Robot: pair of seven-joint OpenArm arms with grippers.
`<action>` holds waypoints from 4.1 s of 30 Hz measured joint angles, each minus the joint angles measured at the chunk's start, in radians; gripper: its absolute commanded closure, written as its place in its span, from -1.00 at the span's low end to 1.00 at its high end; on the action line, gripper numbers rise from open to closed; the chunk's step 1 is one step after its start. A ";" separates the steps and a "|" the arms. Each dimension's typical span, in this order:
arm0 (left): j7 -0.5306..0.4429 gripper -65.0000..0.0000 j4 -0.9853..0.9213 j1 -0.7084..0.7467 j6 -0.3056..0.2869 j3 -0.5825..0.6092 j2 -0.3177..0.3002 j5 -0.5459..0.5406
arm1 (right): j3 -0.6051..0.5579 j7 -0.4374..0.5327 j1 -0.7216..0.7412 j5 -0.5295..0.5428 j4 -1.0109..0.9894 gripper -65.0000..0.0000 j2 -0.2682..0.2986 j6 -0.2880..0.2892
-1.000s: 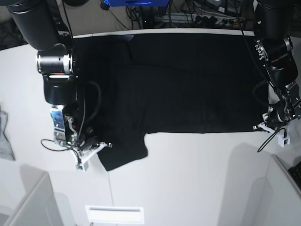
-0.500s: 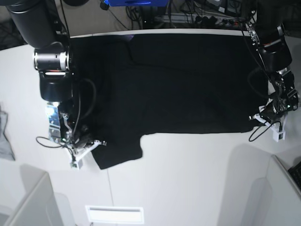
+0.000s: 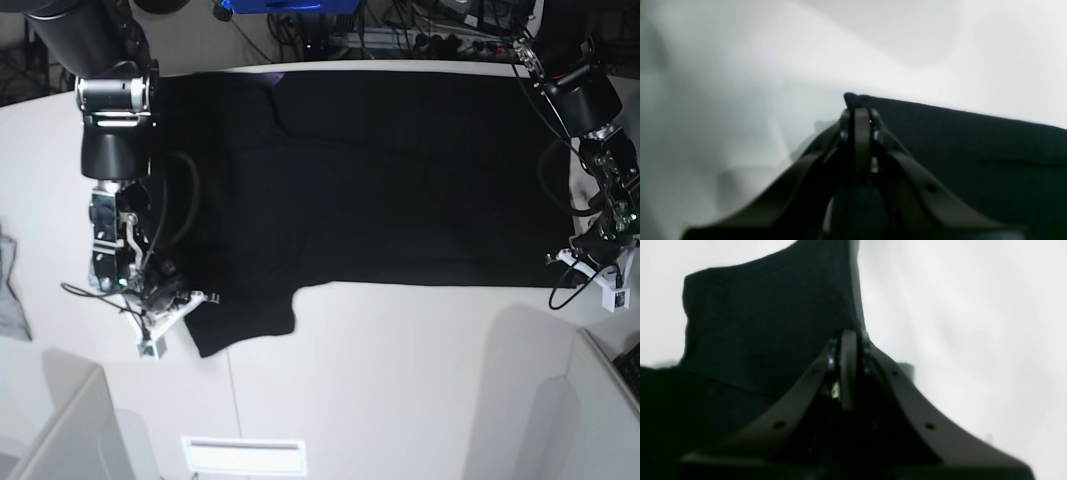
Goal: Fold the T-shirt properly
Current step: 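Lift the hem and fold it over onto the collar edge with both grippers, then open both grippers and release the folded hem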
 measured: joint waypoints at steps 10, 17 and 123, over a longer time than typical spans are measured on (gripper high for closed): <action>0.017 1.00 0.134 0.118 -0.034 -0.009 0.002 0.002 | 0.031 -0.064 -0.098 -0.002 0.209 1.00 0.007 0.000; 0.076 1.00 0.230 0.201 -0.043 -0.094 0.013 0.000 | 0.050 -0.114 -0.164 0.001 0.287 1.00 0.003 0.000; 0.159 0.25 0.590 0.655 -0.100 -0.187 0.063 0.001 | 0.621 -0.585 -0.851 0.688 0.920 0.18 -0.049 -0.149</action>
